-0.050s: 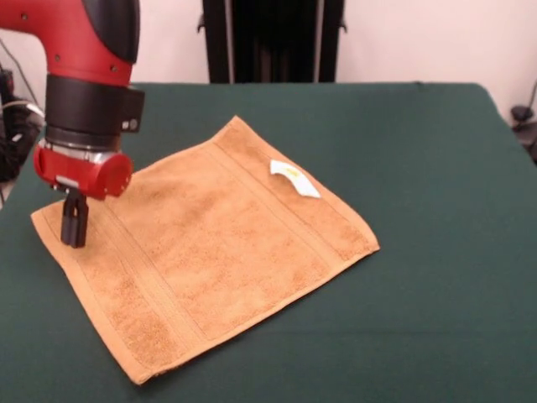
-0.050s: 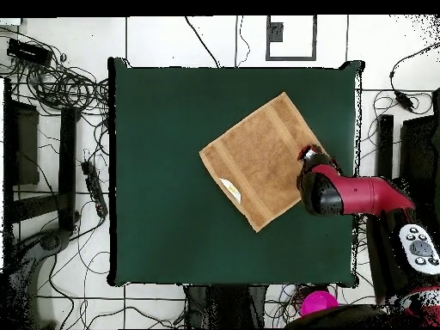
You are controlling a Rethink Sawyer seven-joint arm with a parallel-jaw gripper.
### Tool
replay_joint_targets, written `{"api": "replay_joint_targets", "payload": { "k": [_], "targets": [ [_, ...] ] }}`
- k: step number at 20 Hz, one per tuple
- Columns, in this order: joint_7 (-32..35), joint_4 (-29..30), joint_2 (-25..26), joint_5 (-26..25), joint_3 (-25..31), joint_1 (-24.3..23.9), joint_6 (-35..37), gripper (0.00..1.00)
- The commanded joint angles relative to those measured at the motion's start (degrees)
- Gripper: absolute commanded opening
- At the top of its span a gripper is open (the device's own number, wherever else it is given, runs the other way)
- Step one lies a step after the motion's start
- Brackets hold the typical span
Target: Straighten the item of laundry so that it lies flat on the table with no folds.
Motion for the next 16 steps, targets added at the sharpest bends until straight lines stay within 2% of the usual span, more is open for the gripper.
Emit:
{"api": "replay_joint_targets", "payload": {
  "k": [1,7,16],
  "targets": [
    [-11.3,9.3,-2.8,-3.4,7.7,1.8,6.3,0.00],
    [-8.5,8.8,-2.6,-4.7,5.1,4.4,5.4,0.00],
    [-8.3,8.7,-2.1,-5.9,5.7,3.9,5.2,0.00]
  ]
}}
